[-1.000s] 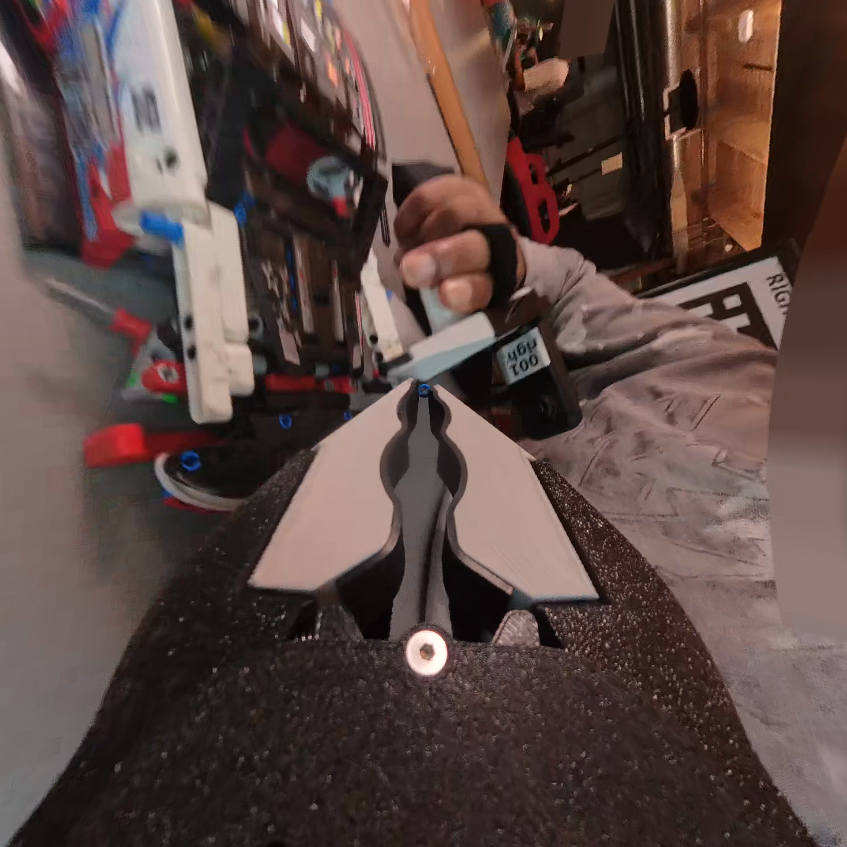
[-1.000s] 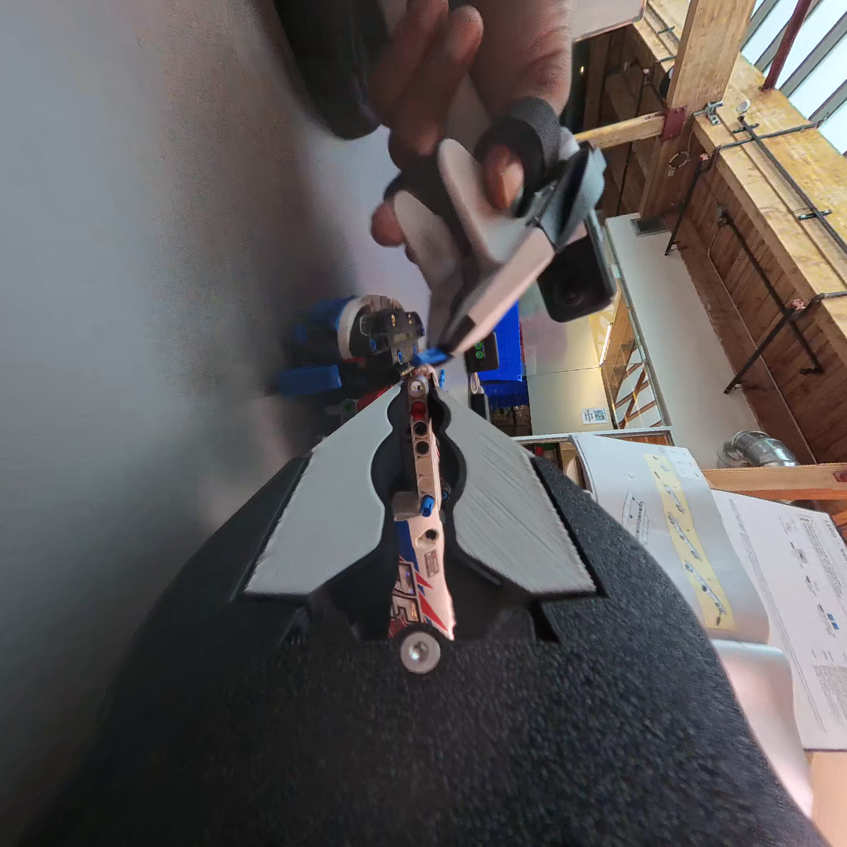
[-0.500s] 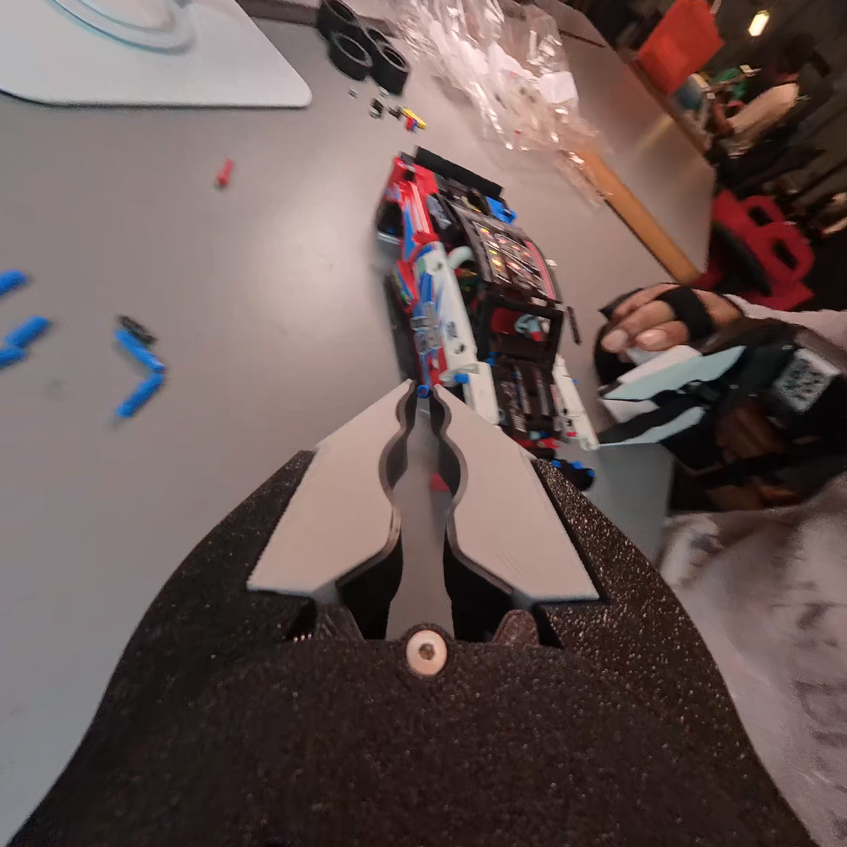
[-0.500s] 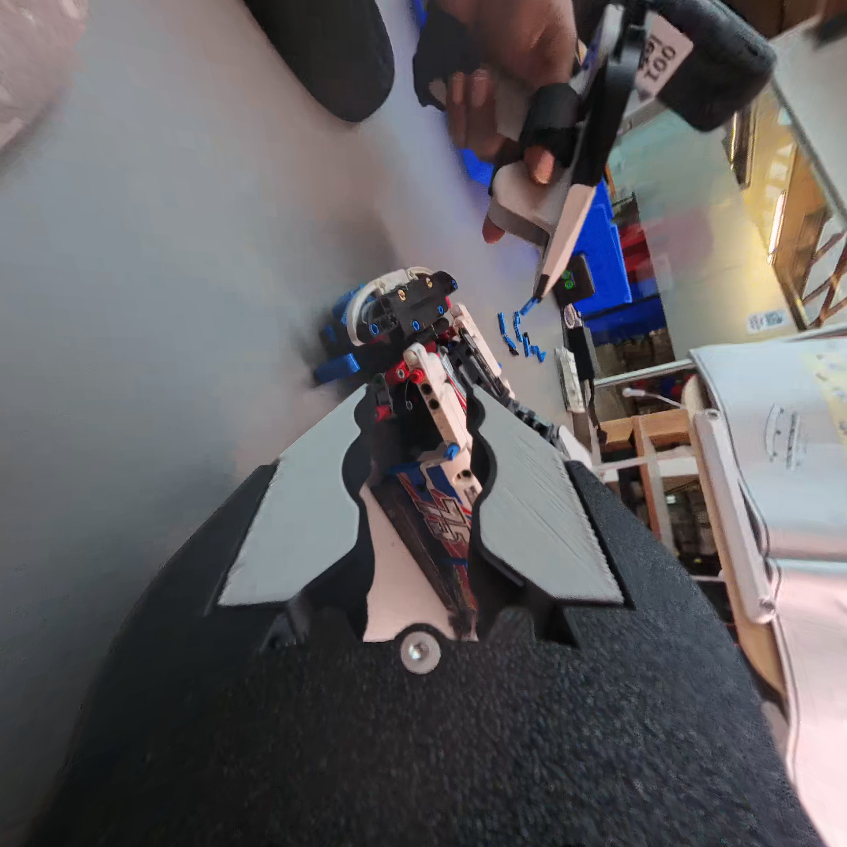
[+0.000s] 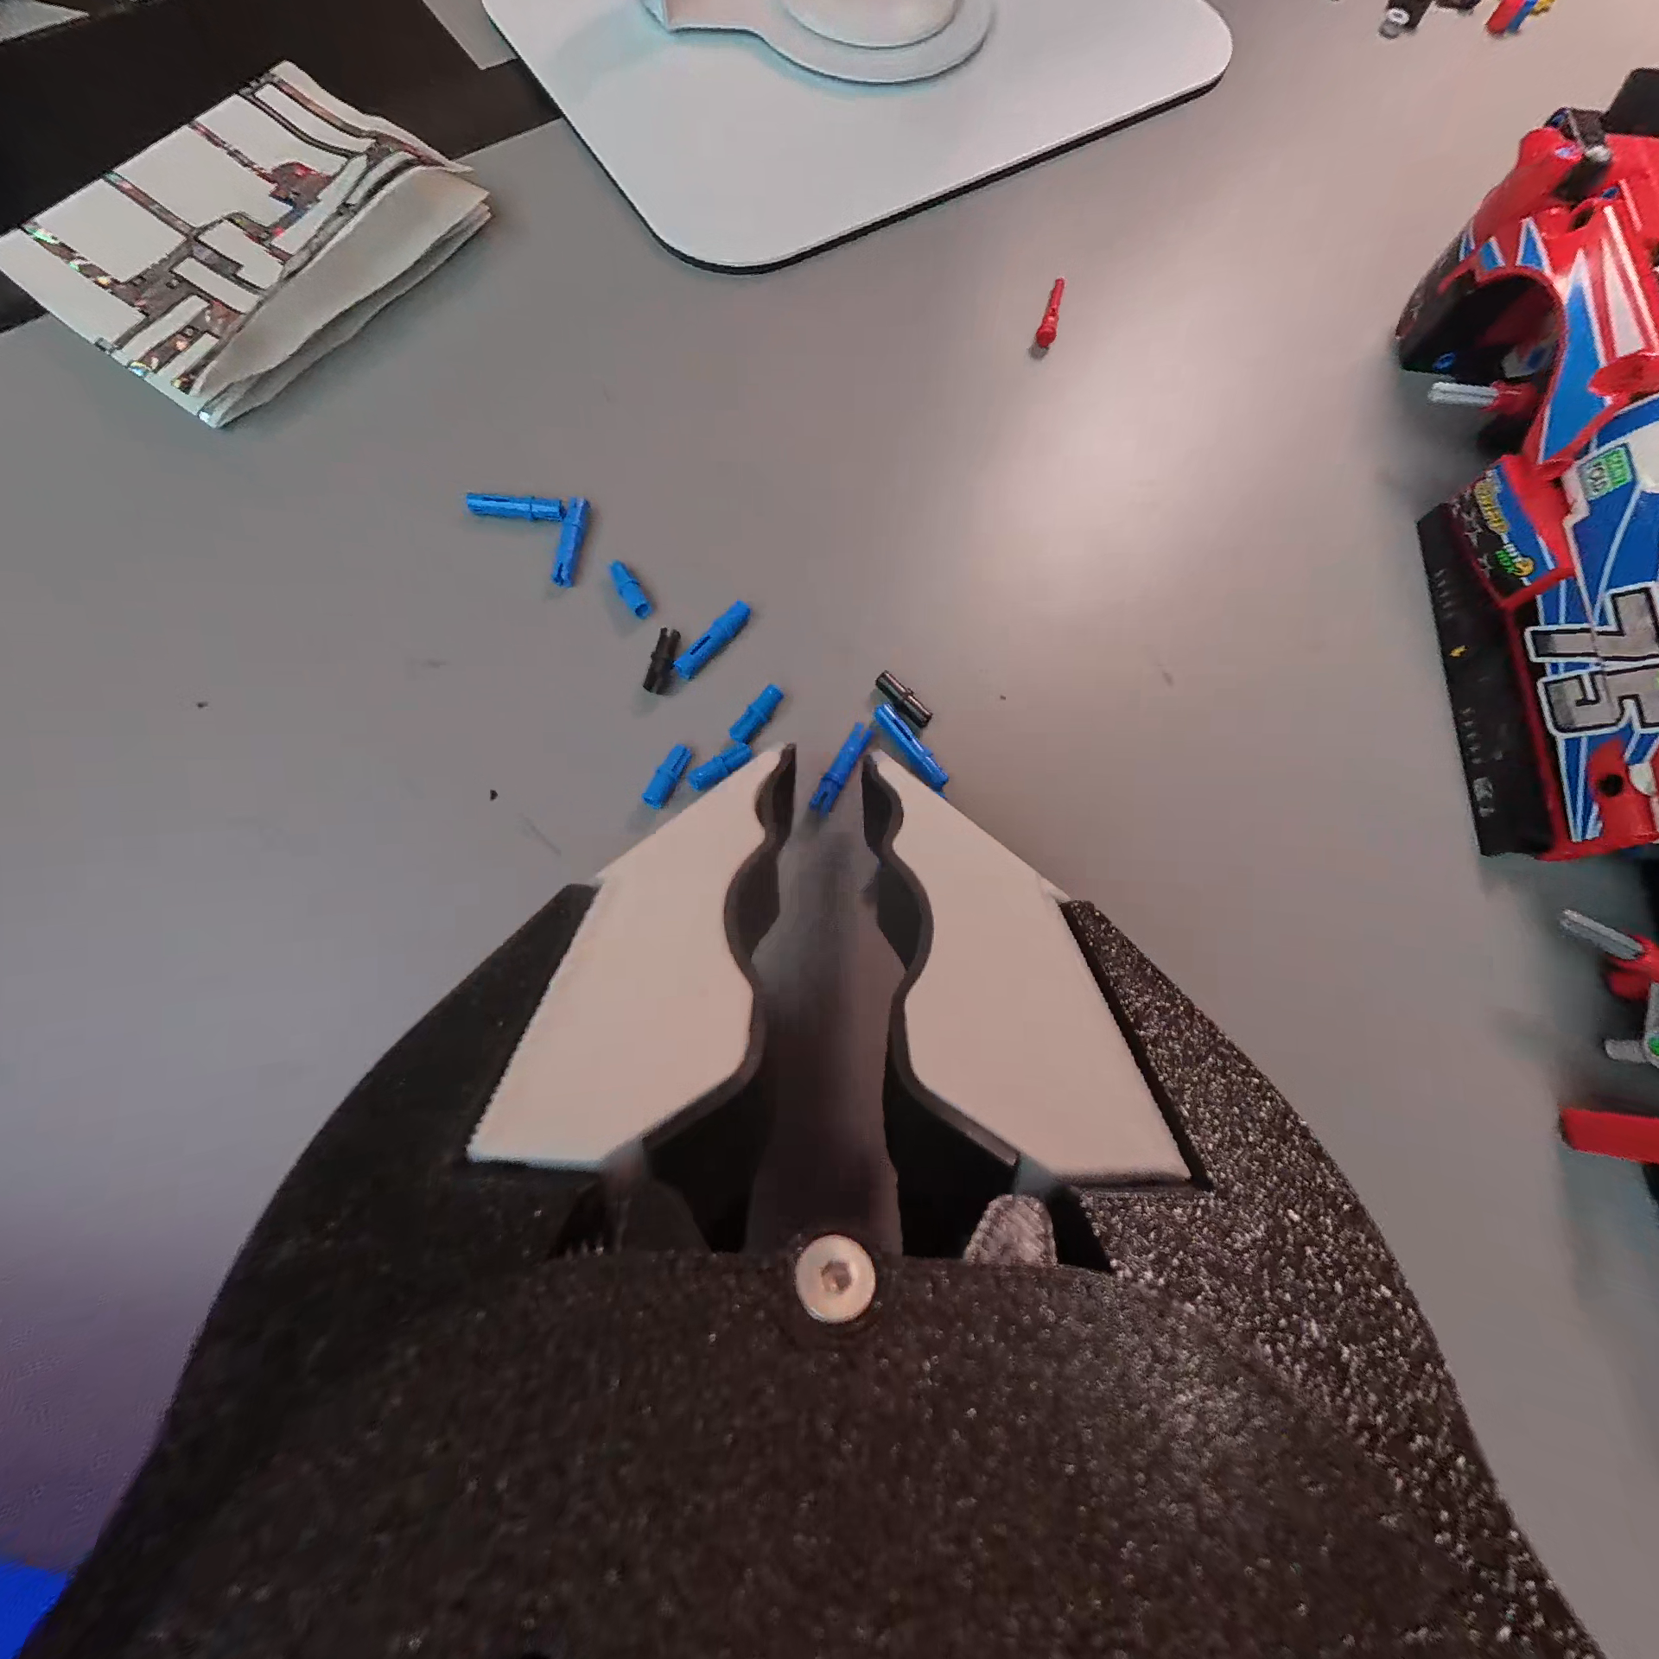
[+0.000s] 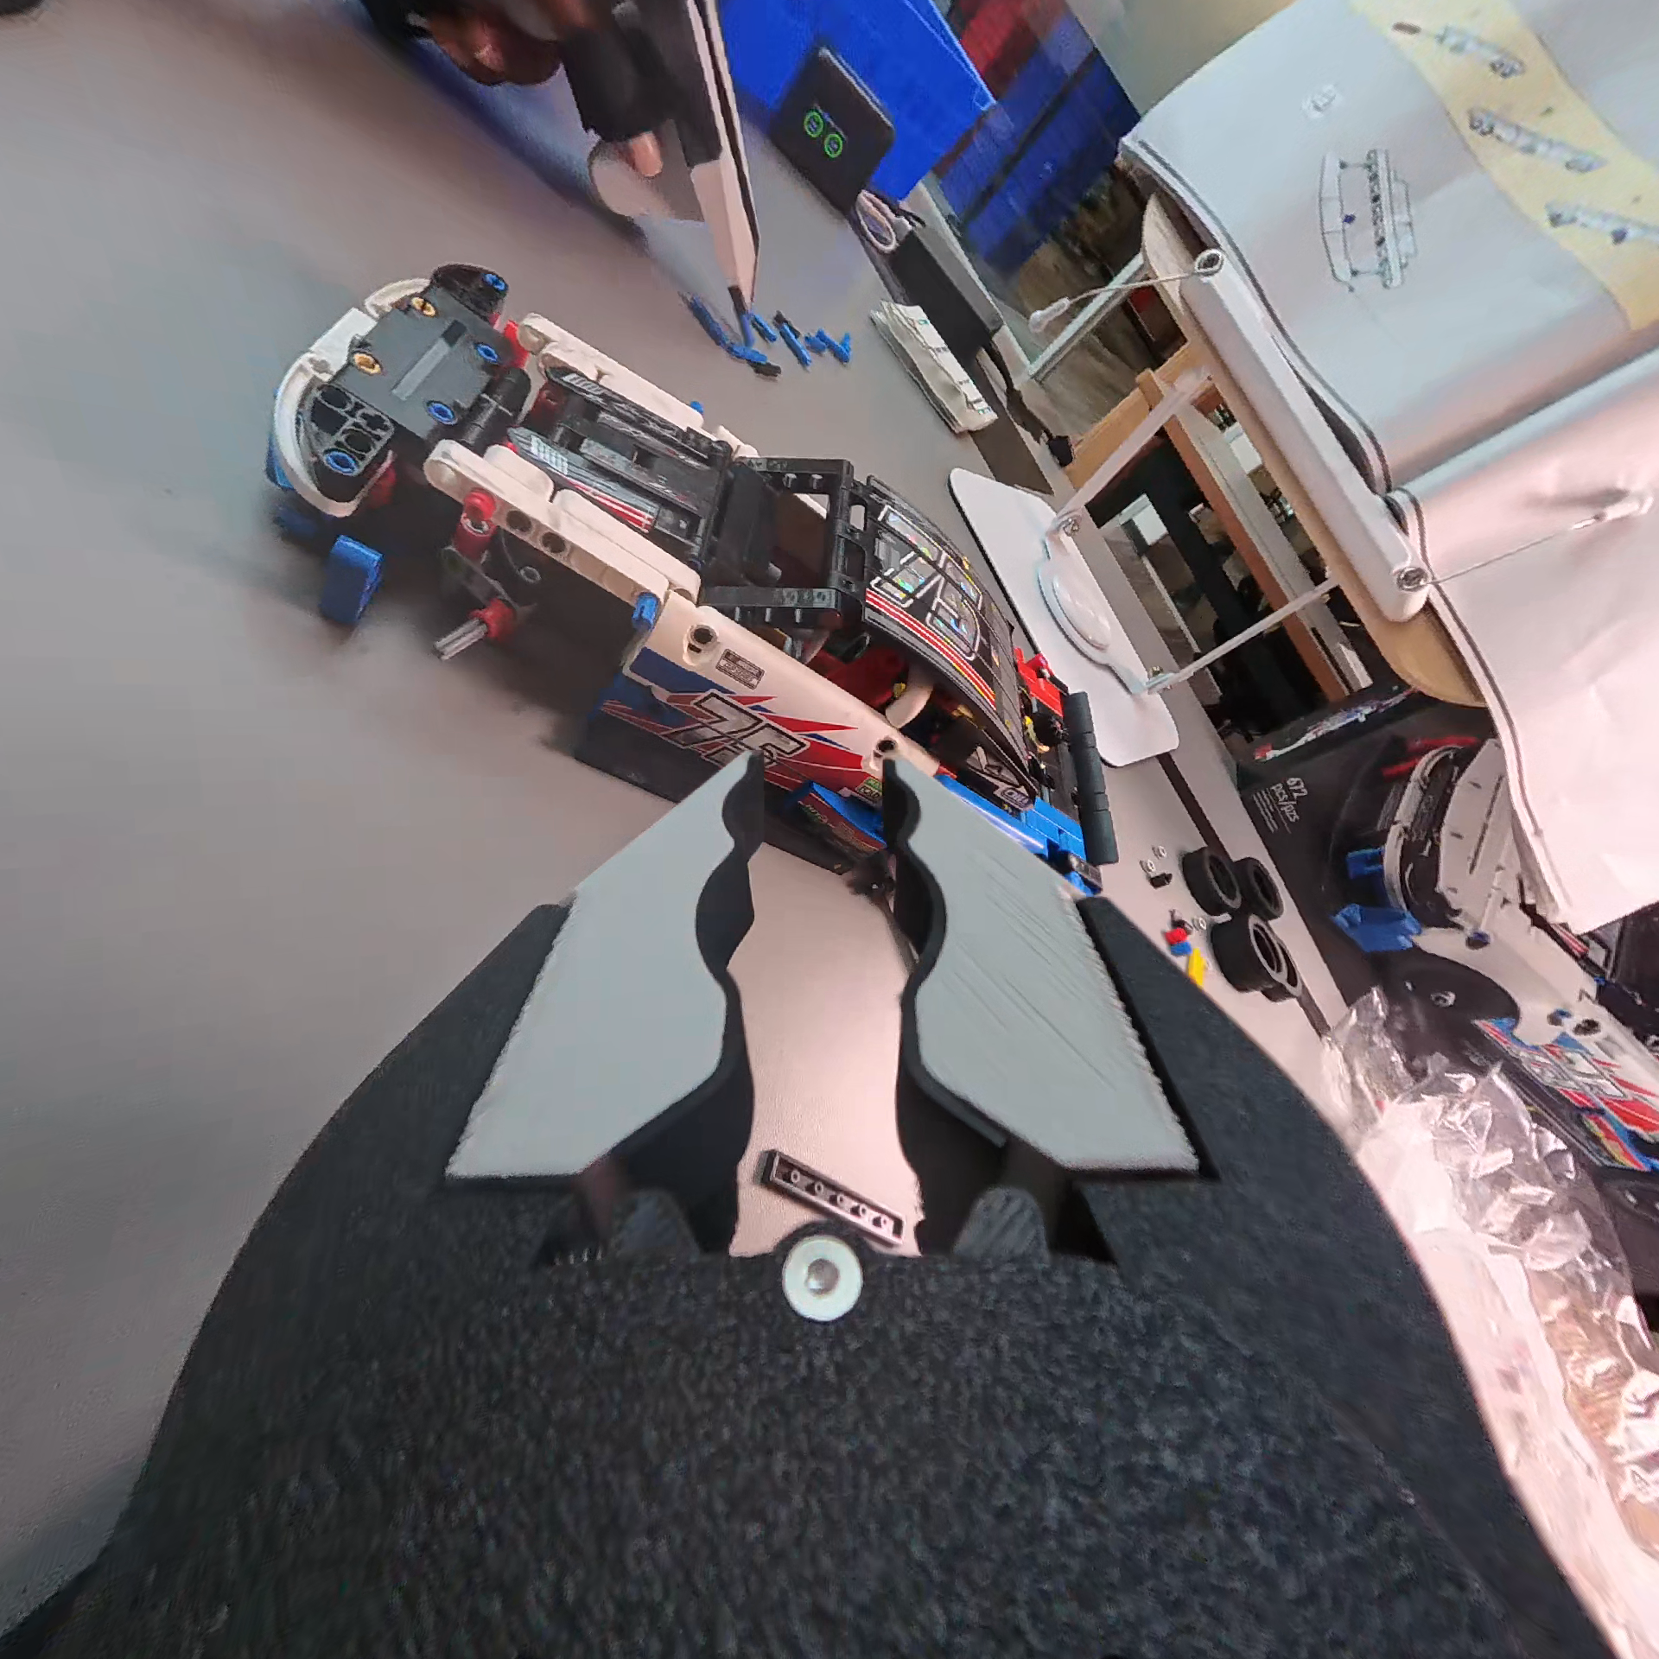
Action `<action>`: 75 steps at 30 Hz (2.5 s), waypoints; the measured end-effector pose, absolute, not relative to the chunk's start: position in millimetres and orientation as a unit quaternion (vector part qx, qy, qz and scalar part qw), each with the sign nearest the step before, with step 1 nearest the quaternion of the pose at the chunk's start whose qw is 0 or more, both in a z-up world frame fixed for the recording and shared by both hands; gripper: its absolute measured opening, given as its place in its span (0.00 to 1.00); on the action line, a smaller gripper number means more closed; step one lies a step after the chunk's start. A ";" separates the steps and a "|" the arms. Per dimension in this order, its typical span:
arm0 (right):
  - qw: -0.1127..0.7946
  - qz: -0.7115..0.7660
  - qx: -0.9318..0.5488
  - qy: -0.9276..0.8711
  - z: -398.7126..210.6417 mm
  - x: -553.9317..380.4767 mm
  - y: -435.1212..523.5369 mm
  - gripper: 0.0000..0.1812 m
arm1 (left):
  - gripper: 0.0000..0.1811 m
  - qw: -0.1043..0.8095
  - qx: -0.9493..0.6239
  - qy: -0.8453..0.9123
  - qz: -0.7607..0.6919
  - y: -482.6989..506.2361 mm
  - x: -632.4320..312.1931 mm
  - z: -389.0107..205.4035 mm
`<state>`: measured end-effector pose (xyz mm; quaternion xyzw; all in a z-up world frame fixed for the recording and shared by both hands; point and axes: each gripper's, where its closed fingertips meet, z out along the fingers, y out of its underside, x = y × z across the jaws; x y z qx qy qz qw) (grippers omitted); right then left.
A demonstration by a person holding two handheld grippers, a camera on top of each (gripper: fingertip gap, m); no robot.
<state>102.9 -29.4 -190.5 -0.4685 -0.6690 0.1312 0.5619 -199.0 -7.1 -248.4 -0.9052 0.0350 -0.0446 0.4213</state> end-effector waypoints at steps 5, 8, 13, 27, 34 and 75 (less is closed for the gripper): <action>0.565 0.120 -0.478 -0.662 -186.5 101.3 -25.6 0.13 | 0.31 0.432 -0.899 0.014 -0.074 -6.3 -196.7 -239.7; 0.557 0.120 -0.483 -0.664 -188.4 103.0 -25.0 0.13 | 0.26 0.408 -0.909 0.040 -0.075 -22.1 -185.4 -249.3; 0.551 0.135 -0.485 -0.666 -188.9 97.6 -26.2 0.12 | 0.15 0.387 -0.920 0.049 -0.036 -21.8 -191.5 -258.8; 0.554 0.138 -0.482 -0.664 -185.3 97.8 -29.8 0.11 | 0.12 0.402 -0.911 0.011 -0.093 4.8 -190.2 -239.1; 0.560 0.145 -0.493 -0.650 -183.6 101.6 -25.3 0.11 | 0.02 0.362 -0.929 0.046 -0.059 0.8 -181.7 -259.4; 0.597 0.196 -0.495 -0.601 -166.7 104.1 -20.8 0.08 | 0.11 0.479 -0.846 -0.231 -0.038 15.3 -276.9 -212.4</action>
